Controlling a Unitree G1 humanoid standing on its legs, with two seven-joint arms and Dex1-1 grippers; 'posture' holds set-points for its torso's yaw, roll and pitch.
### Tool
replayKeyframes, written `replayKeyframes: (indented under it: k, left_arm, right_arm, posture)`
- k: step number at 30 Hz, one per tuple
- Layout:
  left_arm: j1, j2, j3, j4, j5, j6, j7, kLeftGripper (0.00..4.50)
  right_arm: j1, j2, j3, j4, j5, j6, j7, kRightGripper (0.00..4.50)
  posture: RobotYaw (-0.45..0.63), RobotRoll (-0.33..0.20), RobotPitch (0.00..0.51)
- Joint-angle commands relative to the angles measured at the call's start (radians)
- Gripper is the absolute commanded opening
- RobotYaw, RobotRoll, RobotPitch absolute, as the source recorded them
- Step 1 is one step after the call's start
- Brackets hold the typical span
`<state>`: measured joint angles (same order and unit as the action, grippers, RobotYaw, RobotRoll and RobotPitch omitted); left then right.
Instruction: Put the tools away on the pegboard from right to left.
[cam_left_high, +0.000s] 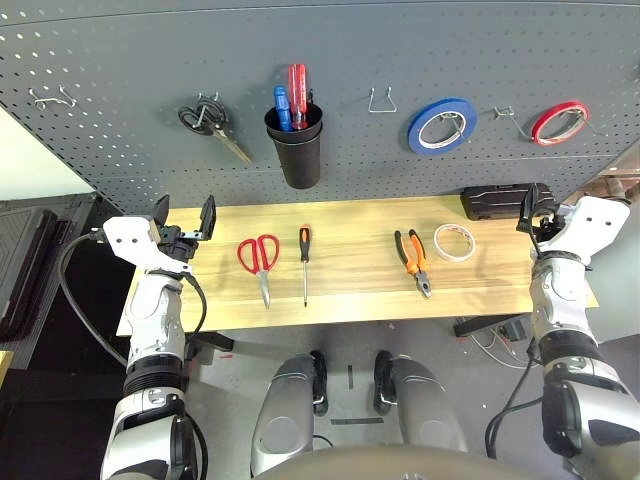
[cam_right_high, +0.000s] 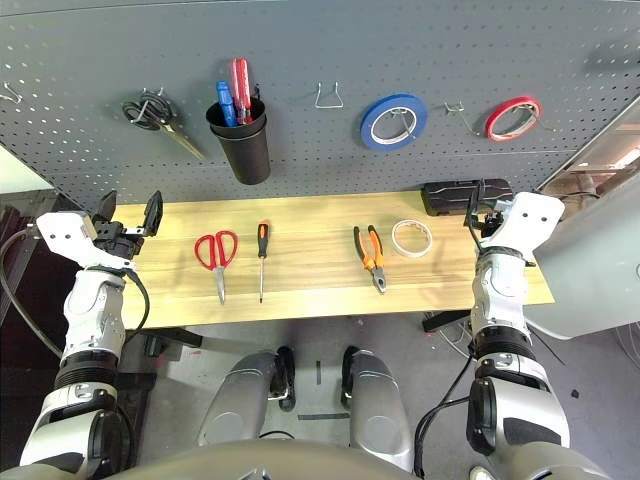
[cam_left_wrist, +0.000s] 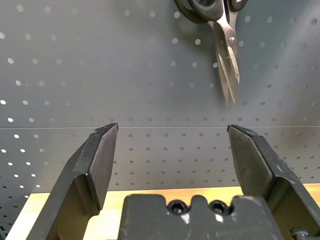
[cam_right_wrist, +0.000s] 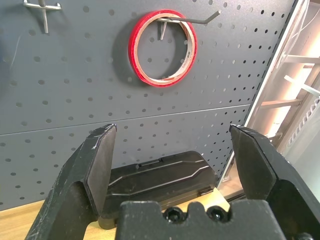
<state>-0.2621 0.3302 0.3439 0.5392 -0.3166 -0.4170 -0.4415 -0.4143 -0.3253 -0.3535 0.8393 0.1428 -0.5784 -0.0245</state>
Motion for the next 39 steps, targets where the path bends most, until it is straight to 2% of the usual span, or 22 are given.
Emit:
replayKeyframes:
  k: [1, 10, 14, 21, 25, 31, 39]
  left_arm:
    - [0.007, -0.001, -0.002, 0.021, 0.0, -0.002, -0.007, 4.48]
    - [0.059, -0.003, -0.018, -0.051, -0.01, 0.029, -0.032, 4.48]
    - [0.111, 0.019, -0.072, -0.166, -0.024, 0.099, -0.129, 4.48]
    - [0.186, 0.098, -0.207, -0.374, -0.052, 0.225, -0.347, 4.48]
    - [0.184, 0.147, -0.296, -0.464, -0.049, 0.279, -0.468, 4.48]
    - [0.158, 0.191, -0.394, -0.473, 0.016, 0.239, -0.571, 4.48]
    - [0.144, 0.231, -0.471, -0.452, 0.115, 0.184, -0.617, 4.48]
  right_arm:
    - [0.006, -0.005, -0.008, 0.022, 0.001, -0.011, -0.009, 4.5]
    - [0.007, -0.007, 0.003, 0.024, 0.002, 0.051, 0.006, 4.5]
    - [-0.011, -0.024, 0.031, 0.031, -0.037, 0.234, -0.041, 4.5]
    - [-0.01, -0.071, 0.08, -0.06, -0.049, 0.331, 0.061, 4.5]
    - [-0.016, -0.114, 0.103, -0.123, -0.025, 0.434, 0.192, 4.5]
    - [-0.068, -0.205, 0.174, -0.154, -0.045, 0.605, 0.376, 4.5]
    - [-0.189, -0.287, 0.306, -0.053, -0.102, 0.687, 0.656, 4.5]
  posture:
    - [0.09, 0.0, 0.166]
    - [0.1, 0.0, 0.195]
    - [0.09, 0.0, 0.211]
    - [0.07, 0.0, 0.236]
    - [0.04, 0.0, 0.255]
    - [0.02, 0.0, 0.266]
    - [0.02, 0.0, 0.29]
